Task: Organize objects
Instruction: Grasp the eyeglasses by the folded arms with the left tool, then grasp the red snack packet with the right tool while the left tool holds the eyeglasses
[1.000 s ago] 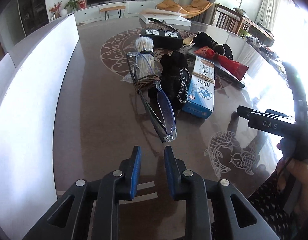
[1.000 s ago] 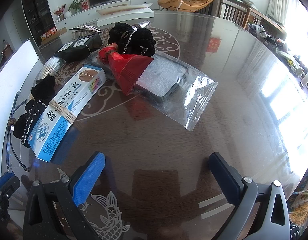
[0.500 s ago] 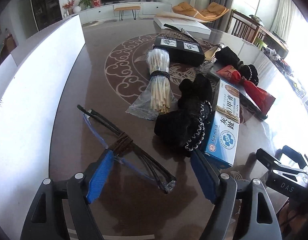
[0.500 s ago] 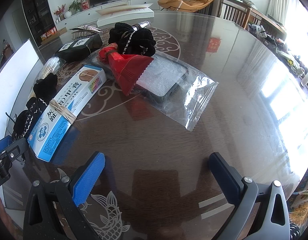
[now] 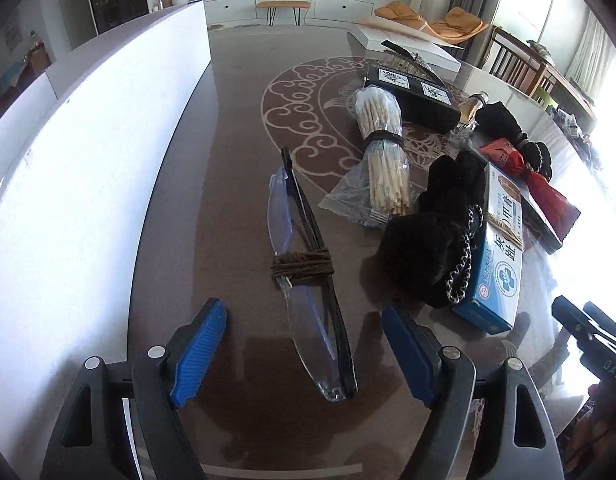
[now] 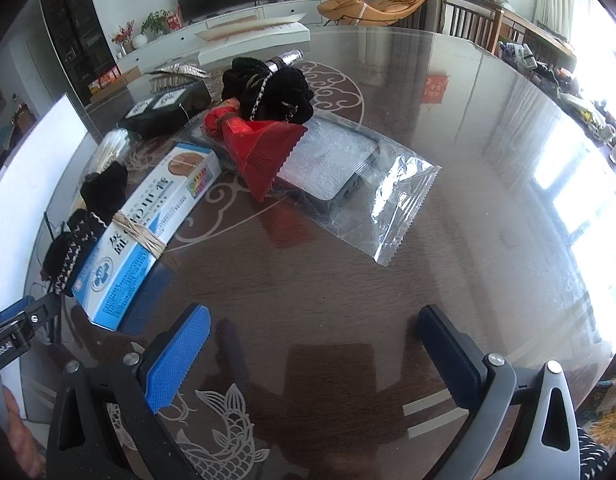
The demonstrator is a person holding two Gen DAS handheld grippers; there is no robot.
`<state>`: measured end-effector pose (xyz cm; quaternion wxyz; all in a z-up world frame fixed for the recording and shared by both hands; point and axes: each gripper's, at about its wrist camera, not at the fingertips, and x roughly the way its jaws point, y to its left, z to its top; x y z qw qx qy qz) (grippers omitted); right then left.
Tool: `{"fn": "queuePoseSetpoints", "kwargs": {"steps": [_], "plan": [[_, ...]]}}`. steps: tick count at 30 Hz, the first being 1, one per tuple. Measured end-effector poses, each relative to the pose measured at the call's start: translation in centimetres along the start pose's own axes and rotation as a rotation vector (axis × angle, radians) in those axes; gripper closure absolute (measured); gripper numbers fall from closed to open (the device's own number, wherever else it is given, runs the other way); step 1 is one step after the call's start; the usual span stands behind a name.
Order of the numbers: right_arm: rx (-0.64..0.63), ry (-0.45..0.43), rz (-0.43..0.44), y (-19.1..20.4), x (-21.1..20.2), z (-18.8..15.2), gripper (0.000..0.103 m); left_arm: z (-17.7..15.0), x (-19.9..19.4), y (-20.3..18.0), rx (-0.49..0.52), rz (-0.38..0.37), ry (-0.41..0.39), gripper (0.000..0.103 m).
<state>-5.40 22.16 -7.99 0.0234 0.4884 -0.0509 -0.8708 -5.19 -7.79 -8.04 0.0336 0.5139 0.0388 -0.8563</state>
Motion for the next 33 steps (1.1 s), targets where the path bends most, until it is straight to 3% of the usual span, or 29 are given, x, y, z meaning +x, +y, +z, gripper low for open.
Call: {"fn": "queuePoseSetpoints", "kwargs": {"steps": [1,2,3,4,5,7,9,13,14,16,18,20,22,33], "plan": [[0.045,-0.051,0.035,-0.9,-1.0,0.1,0.000,0.3,0.3,-0.4,0.021,0.020,-0.007,0.023],[0.096,-0.111,0.066,-2.0,-2.3,0.1,0.000,0.5,0.5,-0.8,0.040,0.026,-0.019,0.031],[0.151,-0.169,0.101,-3.2,-3.6,0.0,0.000,0.5,0.3,-0.9,0.051,0.018,-0.047,0.042],[0.204,-0.217,0.135,-4.5,-4.7,-0.1,0.000,0.5,0.1,-1.1,0.064,0.022,-0.066,0.065],[0.245,-0.245,0.155,-5.6,-5.4,-0.3,0.000,0.5,-0.1,-1.3,0.078,0.014,-0.069,0.072],[0.268,-0.220,0.191,-6.7,-5.4,0.3,0.000,-0.1,-0.4,-1.3,0.090,0.011,-0.082,0.074],[0.208,-0.141,0.200,-6.3,-4.1,1.7,0.002,-0.9,-1.0,-1.2,0.097,-0.004,-0.084,0.074],[-0.161,-0.101,0.128,-1.5,-2.3,5.1,0.007,-2.6,-2.1,-1.2,0.122,-0.053,-0.072,0.075],[-0.228,-0.081,0.126,-0.4,-1.6,5.9,0.017,-3.0,-2.3,-1.2,0.127,-0.061,-0.072,0.075],[-0.315,-0.039,0.161,1.7,-0.2,7.4,0.029,-3.7,-2.6,-1.0,0.129,-0.073,-0.077,0.075],[-0.402,0.007,0.143,4.0,1.7,8.5,0.034,-3.9,-2.8,-1.1,0.135,-0.082,-0.081,0.075],[-0.456,0.037,0.104,5.6,3.5,9.3,0.060,-4.1,-3.0,-1.0,0.136,-0.099,-0.078,0.075],[-0.465,0.072,0.097,6.1,4.6,9.4,0.083,-4.3,-3.0,-0.9,0.131,-0.119,-0.071,0.075],[-0.146,0.191,0.363,-0.1,-1.4,2.0,0.083,-5.5,-5.4,-0.8,0.122,-0.249,-0.088,0.075]]}}
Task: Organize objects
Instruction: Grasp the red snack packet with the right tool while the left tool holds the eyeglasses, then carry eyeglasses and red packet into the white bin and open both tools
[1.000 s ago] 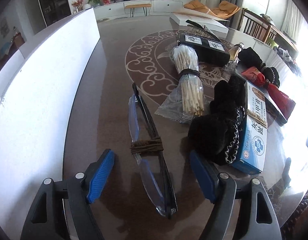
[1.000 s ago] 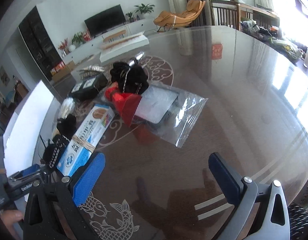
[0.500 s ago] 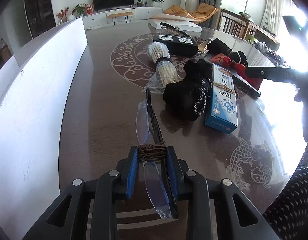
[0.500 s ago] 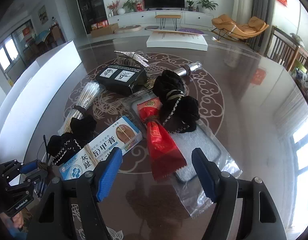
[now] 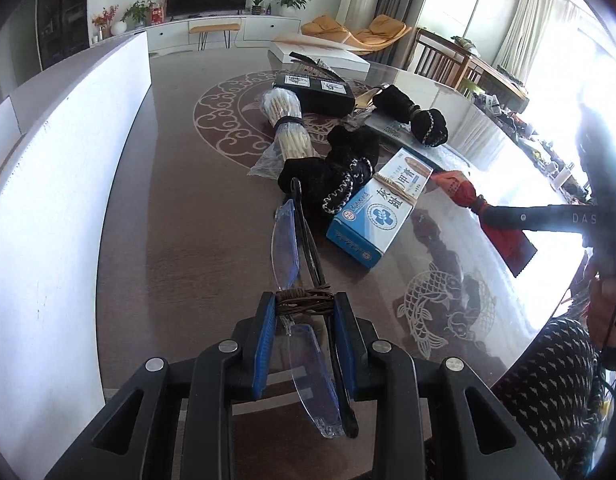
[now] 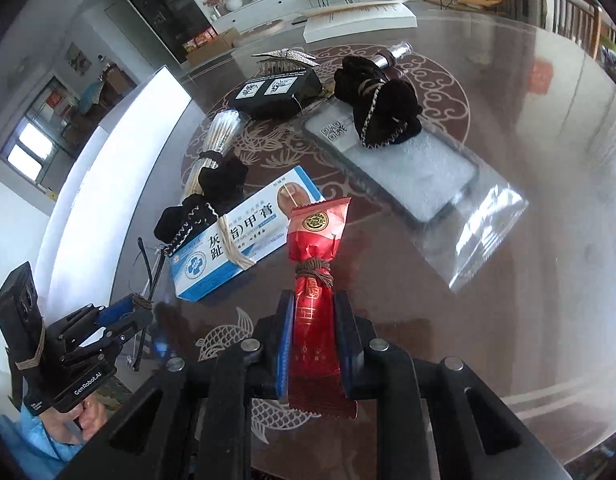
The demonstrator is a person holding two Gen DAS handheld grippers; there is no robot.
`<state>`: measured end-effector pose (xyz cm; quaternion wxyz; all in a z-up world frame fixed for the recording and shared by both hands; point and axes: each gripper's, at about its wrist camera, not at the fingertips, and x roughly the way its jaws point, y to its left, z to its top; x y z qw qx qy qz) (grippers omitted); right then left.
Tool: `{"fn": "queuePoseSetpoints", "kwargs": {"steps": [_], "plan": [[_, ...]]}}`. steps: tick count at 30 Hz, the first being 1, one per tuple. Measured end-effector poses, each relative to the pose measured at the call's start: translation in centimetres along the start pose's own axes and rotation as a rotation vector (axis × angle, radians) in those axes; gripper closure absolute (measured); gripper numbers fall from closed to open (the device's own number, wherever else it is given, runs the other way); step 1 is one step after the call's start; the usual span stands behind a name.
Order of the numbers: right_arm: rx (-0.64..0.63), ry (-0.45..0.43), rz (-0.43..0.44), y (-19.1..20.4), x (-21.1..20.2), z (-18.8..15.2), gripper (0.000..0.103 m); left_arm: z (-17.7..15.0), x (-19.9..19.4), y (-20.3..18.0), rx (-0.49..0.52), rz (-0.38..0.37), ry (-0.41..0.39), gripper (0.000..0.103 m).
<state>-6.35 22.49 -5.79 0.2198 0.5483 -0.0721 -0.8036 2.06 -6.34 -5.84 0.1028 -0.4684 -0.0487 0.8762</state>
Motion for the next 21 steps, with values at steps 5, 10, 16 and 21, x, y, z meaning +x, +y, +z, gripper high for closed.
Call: {"fn": "queuePoseSetpoints", "kwargs": {"steps": [5,10,16,21], "plan": [[0.132,-0.061,0.167,0.6,-2.0,-1.5,0.083,1.8,-4.5,0.0,-0.019,-0.051,-0.081,0.075],[0.079,-0.123,0.377,8.9,-4.4,0.3,0.083,3.9,-10.8,4.4,-0.093,-0.017,-0.176,0.075],[-0.067,-0.084,0.594,22.7,-2.0,3.4,0.083,3.2,-14.4,14.1,-0.248,0.231,-0.181,0.075],[-0.167,-0.008,0.622,30.9,3.1,4.3,0.078,1.0,-14.0,20.6,-0.403,0.361,-0.126,0.072]]}}
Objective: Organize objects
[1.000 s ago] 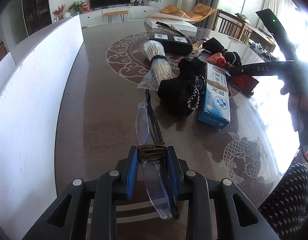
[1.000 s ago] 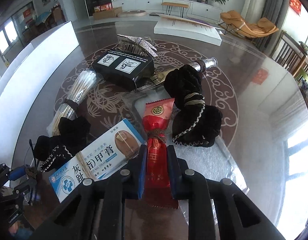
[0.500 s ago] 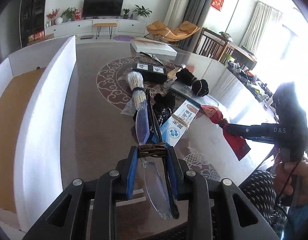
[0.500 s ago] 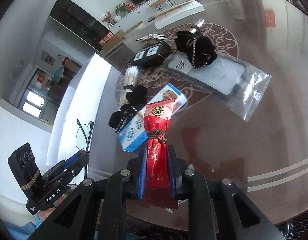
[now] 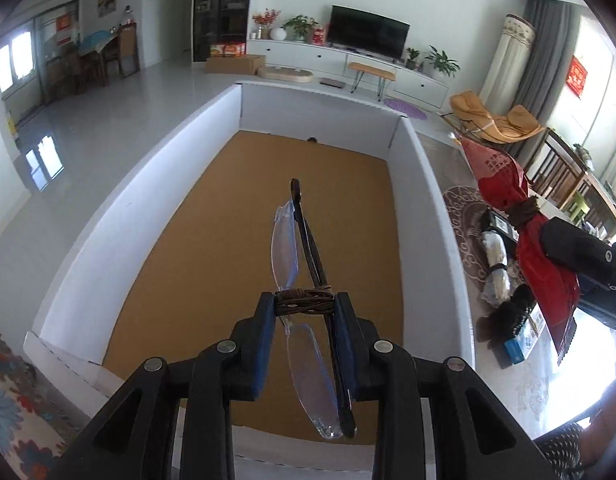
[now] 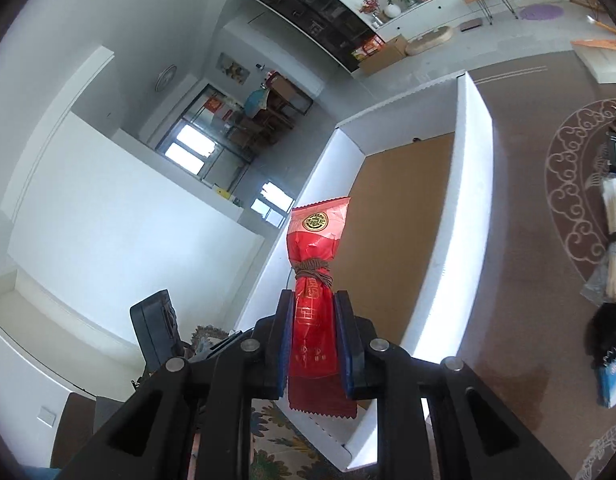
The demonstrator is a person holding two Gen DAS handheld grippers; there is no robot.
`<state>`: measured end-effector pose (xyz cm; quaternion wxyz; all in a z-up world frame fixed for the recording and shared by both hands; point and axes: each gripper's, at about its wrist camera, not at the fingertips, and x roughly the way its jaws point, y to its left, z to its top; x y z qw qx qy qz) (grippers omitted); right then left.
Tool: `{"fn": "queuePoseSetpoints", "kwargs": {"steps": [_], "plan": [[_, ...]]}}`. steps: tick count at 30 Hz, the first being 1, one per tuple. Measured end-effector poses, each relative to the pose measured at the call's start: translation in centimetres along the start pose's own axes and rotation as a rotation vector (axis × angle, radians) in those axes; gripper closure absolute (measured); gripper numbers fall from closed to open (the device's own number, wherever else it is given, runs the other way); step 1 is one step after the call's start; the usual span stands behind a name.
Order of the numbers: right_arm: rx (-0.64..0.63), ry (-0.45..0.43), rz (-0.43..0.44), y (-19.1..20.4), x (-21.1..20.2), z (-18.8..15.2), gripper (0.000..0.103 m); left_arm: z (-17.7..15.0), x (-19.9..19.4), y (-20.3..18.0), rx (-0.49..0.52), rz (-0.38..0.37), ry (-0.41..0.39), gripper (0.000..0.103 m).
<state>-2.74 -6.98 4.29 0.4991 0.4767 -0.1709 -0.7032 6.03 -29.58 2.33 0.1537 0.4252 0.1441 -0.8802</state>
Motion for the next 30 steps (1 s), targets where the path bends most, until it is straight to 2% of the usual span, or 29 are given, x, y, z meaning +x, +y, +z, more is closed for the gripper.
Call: {"fn": "queuePoseSetpoints", "kwargs": {"steps": [3,5,6,8,10,11,13,16,18,20,22,24,27,28,30], "plan": [[0.003,0.076,-0.061,-0.4,3.4,0.2,0.065,-0.1,1.5,1.4,-0.054,0.054,0.051,0.060],[0.018,0.057,-0.069,-1.6,2.8,-0.3,0.055,-0.5,1.4,1.2,-0.063,0.045,0.034,0.049],[0.012,0.035,-0.101,-2.2,2.0,-0.6,0.050,-0.6,1.2,0.7,-0.057,0.035,0.020,0.046],[-0.012,-0.015,-0.218,-3.6,-0.3,-1.4,0.031,-0.9,0.7,-1.2,-0.021,-0.006,-0.003,0.043],[0.005,-0.034,-0.350,-5.8,-2.9,-2.6,0.026,-1.1,0.0,-4.0,0.037,-0.089,-0.014,0.042],[0.038,-0.027,-0.391,-7.1,-4.3,-3.4,0.026,-1.3,-0.3,-5.7,0.071,-0.132,-0.020,0.041],[0.128,0.005,-0.395,-9.7,-6.3,-5.2,0.026,-1.7,-0.9,-9.3,0.144,-0.207,-0.026,0.036],[0.256,0.064,-0.295,-13.7,-7.1,-7.0,0.026,-2.7,-1.9,-14.6,0.246,-0.294,-0.033,0.027],[0.282,0.073,-0.254,-16.1,-6.5,-6.8,0.026,-3.5,-2.0,-17.6,0.311,-0.320,-0.029,0.027],[0.283,0.032,-0.291,-18.5,-6.7,-6.3,0.028,-4.9,-2.5,-19.7,0.350,-0.334,-0.013,0.027],[0.280,-0.048,-0.339,-20.4,-8.0,-5.6,0.032,-5.9,-2.4,-21.2,0.365,-0.356,0.004,0.027],[0.262,-0.106,-0.422,-21.4,-9.7,-5.3,0.032,-6.7,-1.5,-22.2,0.377,-0.356,0.024,0.027],[0.254,-0.108,-0.503,-21.9,-11.6,-5.8,0.029,-7.8,1.9,-23.4,0.398,-0.306,0.065,0.018],[0.244,-0.116,-0.519,-21.8,-12.1,-6.1,0.027,-8.2,3.4,-23.7,0.399,-0.285,0.088,0.018],[0.200,-0.116,-0.625,-21.1,-12.5,-6.8,0.022,-9.0,6.4,-24.0,0.392,-0.261,0.142,0.018]]}}
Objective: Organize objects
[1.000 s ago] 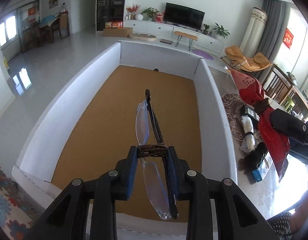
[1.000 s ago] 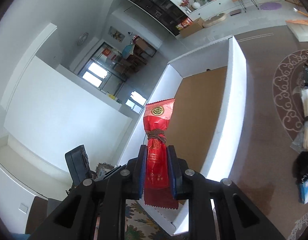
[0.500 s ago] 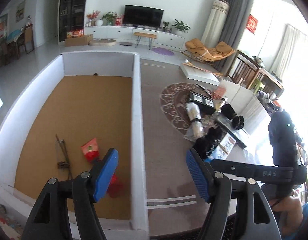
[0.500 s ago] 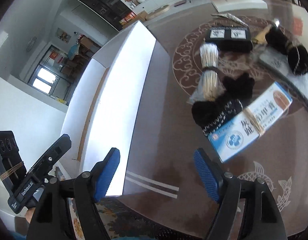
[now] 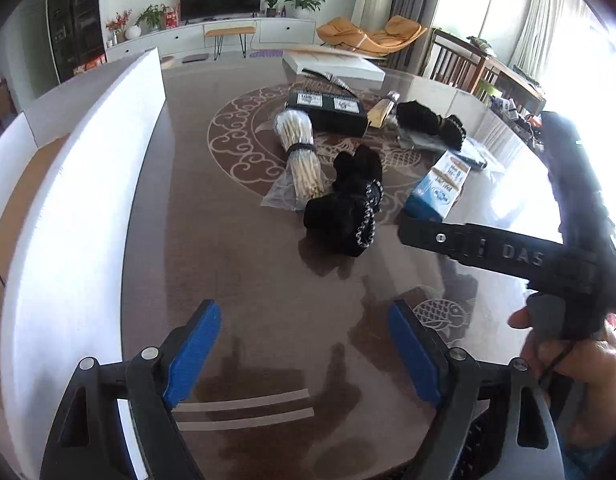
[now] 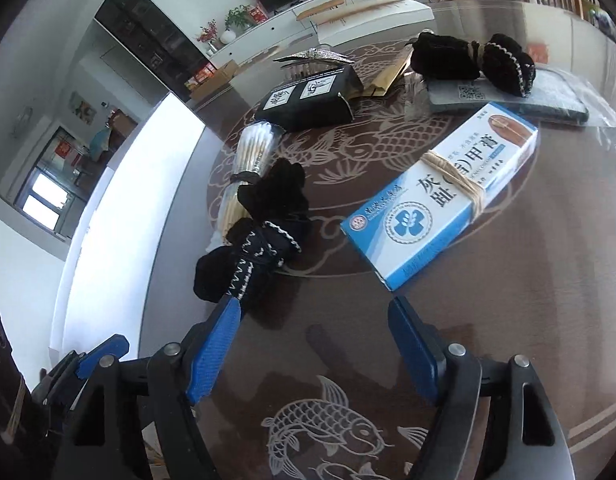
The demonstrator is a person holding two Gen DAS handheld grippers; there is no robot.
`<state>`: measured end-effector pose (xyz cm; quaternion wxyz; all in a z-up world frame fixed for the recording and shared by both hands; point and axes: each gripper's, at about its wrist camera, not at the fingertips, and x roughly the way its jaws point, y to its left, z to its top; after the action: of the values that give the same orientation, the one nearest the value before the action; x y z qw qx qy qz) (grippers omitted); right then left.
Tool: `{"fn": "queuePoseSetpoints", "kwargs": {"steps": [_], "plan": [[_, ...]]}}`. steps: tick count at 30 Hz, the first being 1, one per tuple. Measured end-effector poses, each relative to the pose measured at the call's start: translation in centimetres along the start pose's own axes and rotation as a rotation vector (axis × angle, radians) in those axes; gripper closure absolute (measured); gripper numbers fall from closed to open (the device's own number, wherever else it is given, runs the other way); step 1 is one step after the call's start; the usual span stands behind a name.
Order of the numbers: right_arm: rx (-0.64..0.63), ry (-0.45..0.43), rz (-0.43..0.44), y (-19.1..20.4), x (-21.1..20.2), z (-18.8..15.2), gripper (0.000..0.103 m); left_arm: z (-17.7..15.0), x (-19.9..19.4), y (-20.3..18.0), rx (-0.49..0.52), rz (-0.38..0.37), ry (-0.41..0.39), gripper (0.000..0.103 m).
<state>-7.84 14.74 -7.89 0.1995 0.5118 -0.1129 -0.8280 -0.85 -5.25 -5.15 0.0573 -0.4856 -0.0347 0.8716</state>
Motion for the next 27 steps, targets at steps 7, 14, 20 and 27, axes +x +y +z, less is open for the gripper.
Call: {"fn": "queuePoseSetpoints", "kwargs": {"steps": [7,14,20,27], "plan": [[-0.176,-0.066,-0.374,0.0,0.2,-3.1,0.015,0.0,4.3,-0.9,0.105,0.101,-0.023,0.009],[-0.041,-0.106,-0.456,-4.0,-1.1,-2.9,0.000,2.8,6.5,-0.6,0.083,0.089,-0.045,0.000],[-0.010,-0.129,-0.478,-4.6,-1.8,-2.9,0.000,4.3,7.5,-0.7,0.072,0.098,-0.060,0.000],[-0.011,-0.129,-0.479,-4.5,-1.9,-3.0,0.000,4.3,7.5,-0.7,0.072,0.097,-0.060,0.000]]}}
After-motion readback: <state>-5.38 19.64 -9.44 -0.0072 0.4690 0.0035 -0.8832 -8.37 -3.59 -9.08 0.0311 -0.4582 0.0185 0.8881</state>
